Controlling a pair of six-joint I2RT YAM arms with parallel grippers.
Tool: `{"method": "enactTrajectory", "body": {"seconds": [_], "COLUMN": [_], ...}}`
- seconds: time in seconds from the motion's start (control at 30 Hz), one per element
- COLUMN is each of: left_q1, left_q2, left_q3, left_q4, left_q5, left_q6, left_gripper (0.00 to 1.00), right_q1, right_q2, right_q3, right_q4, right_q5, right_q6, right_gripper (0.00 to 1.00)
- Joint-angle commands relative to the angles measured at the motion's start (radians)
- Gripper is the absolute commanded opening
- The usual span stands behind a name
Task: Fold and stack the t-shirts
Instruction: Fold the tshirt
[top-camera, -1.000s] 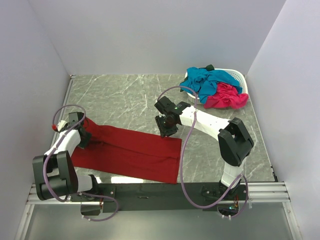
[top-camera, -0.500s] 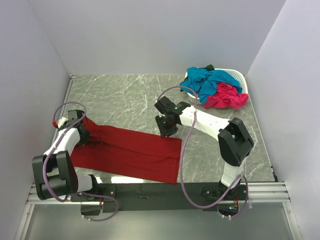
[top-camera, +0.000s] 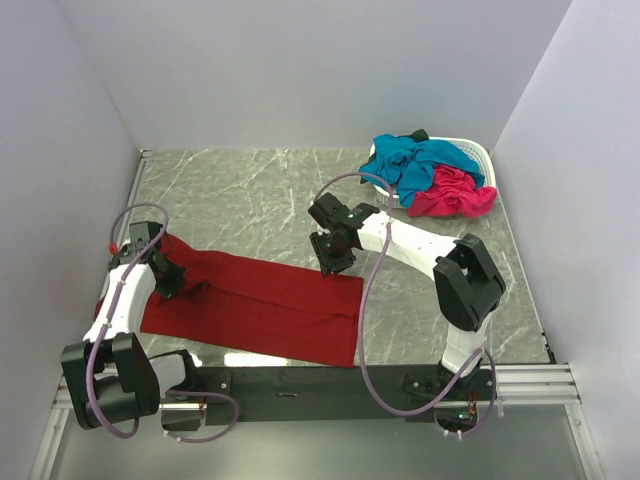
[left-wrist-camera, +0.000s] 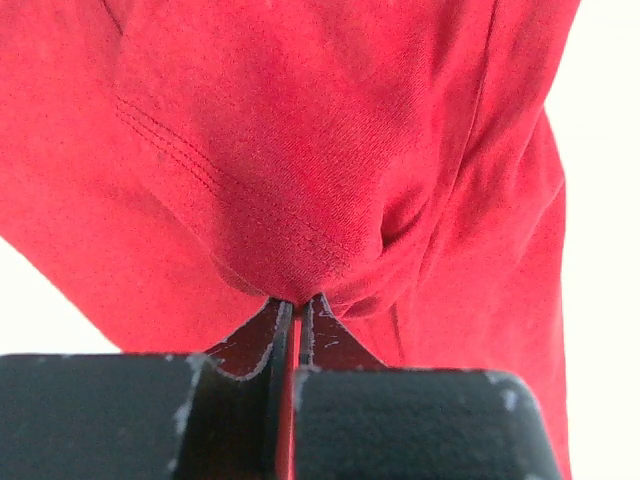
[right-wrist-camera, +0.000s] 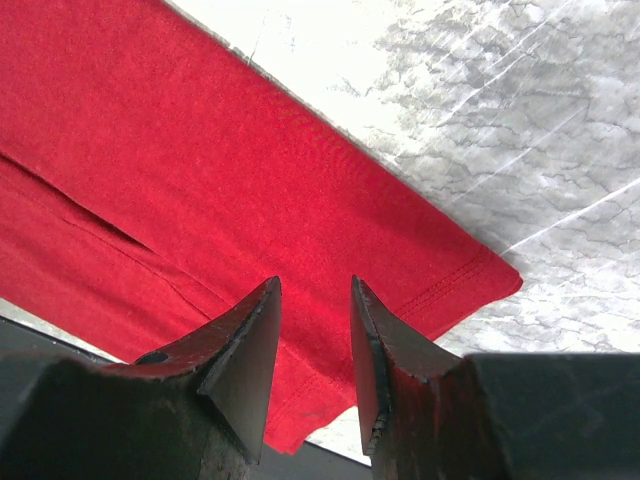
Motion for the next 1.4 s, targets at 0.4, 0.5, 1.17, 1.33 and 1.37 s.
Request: {"method": "enactTrajectory", "body": {"seconds": [0.4, 0.5, 1.17, 1.33, 1.37], "left_q1": [-0.002, 0.000, 0.007, 0.007, 0.007], "left_q2": [-0.077, -0.063, 0.423, 0.489, 0.493], "left_q3": [0.051, 0.086, 0.283, 0.272, 0.268], "left_q4": [-0.159, -0.129, 0.221, 0.241, 0.247], "left_q5": [0.114, 0.102, 0.082, 0.093, 0.094], "left_q6": [0.054, 0.046, 0.191, 0.218, 0.223], "left_gripper": [0.59, 0.66, 0.84, 0.86, 0.86], "right_q1": [-0.008, -0.008, -0.212, -0.223, -0.223], "right_q2": [-0.031, -0.030, -0.175, -0.165, -0.159], "right_q3": [0.014, 0.014, -0.271, -0.291, -0.306], "right_q4": [-0.009, -0.014, 0.089, 0.116, 0.126], "right_q5": [0.010, 0.011, -0.068, -0.061, -0.071], "right_q6": [0.003, 0.003, 0.103, 0.126, 0.131], "right_gripper": [0.41, 0.41, 0.47, 0.48, 0.48]}}
